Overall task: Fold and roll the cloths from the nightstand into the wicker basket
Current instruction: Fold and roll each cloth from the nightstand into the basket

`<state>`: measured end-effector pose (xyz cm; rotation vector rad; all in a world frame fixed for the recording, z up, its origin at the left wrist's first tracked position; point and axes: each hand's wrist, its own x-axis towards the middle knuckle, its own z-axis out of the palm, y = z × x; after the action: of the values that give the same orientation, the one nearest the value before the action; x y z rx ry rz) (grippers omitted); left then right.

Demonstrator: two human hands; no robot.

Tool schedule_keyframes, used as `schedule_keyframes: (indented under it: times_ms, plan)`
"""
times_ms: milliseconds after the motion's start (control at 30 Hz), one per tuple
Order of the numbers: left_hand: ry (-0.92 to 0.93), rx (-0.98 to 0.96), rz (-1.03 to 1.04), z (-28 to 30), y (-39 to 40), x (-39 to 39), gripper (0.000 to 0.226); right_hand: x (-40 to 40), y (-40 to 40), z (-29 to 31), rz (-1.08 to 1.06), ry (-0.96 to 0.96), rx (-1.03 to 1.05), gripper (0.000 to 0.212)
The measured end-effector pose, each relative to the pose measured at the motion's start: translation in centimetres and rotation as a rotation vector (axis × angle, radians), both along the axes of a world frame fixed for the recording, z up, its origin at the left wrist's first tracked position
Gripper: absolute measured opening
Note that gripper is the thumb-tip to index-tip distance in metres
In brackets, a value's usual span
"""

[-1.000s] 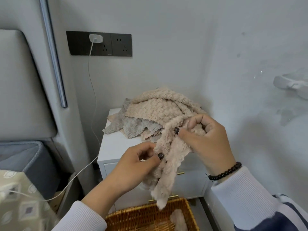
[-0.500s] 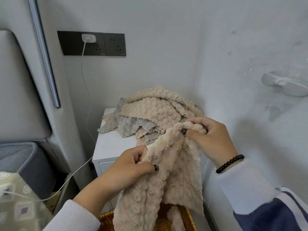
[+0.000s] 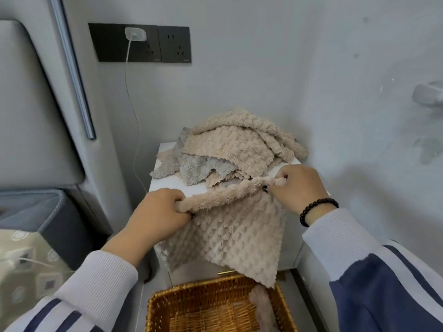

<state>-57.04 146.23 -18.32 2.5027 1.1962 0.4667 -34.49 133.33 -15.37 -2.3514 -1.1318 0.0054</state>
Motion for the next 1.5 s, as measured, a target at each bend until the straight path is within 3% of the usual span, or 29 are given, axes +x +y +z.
schedule_keyframes:
  times_ms: [133, 300, 400, 500, 567, 633, 700, 800, 900, 967, 1100, 1167, 1200, 1233, 1300, 1367, 1500]
  plan:
    - [-0.076, -0.001, 0.108, 0.9, 1.5, 0.4, 0.012, 0.1, 2.0, -0.1, -0.051, 0.152, 0.137, 0.018]
    - [-0.538, -0.41, 0.201, 3.3, 1.8, 0.7, 0.02, 0.3, 2.7, 1.5, 0.033, 0.691, 0.589, 0.027]
    - [-0.709, -0.638, 0.214, 3.4, 1.9, 0.5, 0.03, 0.8, 3.1, 0.8, 0.049, 0.911, 0.581, 0.031]
    - [-0.549, -0.619, 0.202, 2.5, 2.1, -0.2, 0.034, 1.0, 3.6, -0.8, -0.007, 0.855, 0.496, 0.049]
    - [-0.263, -0.529, 0.196, 2.3, 1.8, -0.9, 0.061, 0.9, 3.4, -1.2, -0.037, 0.821, 0.457, 0.053]
    - [-0.105, -0.56, 0.175, 2.2, 1.5, -1.5, 0.095, 0.6, 3.0, -0.9, -0.027, 0.797, 0.42, 0.046]
    - [-0.109, -0.64, 0.123, 2.4, 1.1, -1.7, 0.081, 0.8, 2.8, -0.9, -0.028, 0.766, 0.364, 0.058]
    - [-0.372, -0.815, 0.086, 3.4, 0.3, -1.8, 0.033, 0.4, 2.0, -0.3, -0.026, 0.842, 0.265, 0.04]
    - [-0.857, -1.033, 0.198, 4.0, 0.1, -2.0, 0.031, -0.2, 1.5, 0.4, 0.043, 1.301, 0.376, 0.023]
    - [-1.026, -1.168, 0.244, 4.1, -0.3, -2.1, 0.033, -0.4, 1.2, 0.8, 0.139, 1.569, 0.549, 0.026]
    - [-0.88, -1.343, 0.151, 3.6, -1.9, -1.9, 0.041, -0.5, 0.5, 1.0, 0.193, 1.737, 0.84, 0.021]
    - [-0.85, -1.322, 0.173, 3.3, -2.3, -1.4, 0.036, -0.1, 0.3, 0.6, 0.258, 1.755, 0.919, 0.074]
    - [-0.874, -1.293, 0.178, 3.3, -2.5, -1.1, 0.032, 0.1, 0.3, 0.4, 0.279, 1.759, 0.951, 0.091]
    - [-0.921, -1.268, 0.183, 3.5, -2.6, -0.9, 0.029, 0.2, 0.2, 0.3, 0.283, 1.745, 0.958, 0.092]
    - [-1.065, -1.274, 0.16, 3.8, -2.4, -0.8, 0.028, 0.3, 0.1, 0.5, 0.299, 1.742, 0.978, 0.063]
    - [-1.117, -1.317, 0.137, 4.2, -2.2, -1.1, 0.03, 0.0, -0.1, 0.5, 0.258, 1.723, 0.952, 0.016]
    - [-0.727, -1.143, 0.179, 2.9, -2.4, -0.8, 0.026, -0.6, -0.4, -0.8, 0.069, 1.627, 0.497, 0.035]
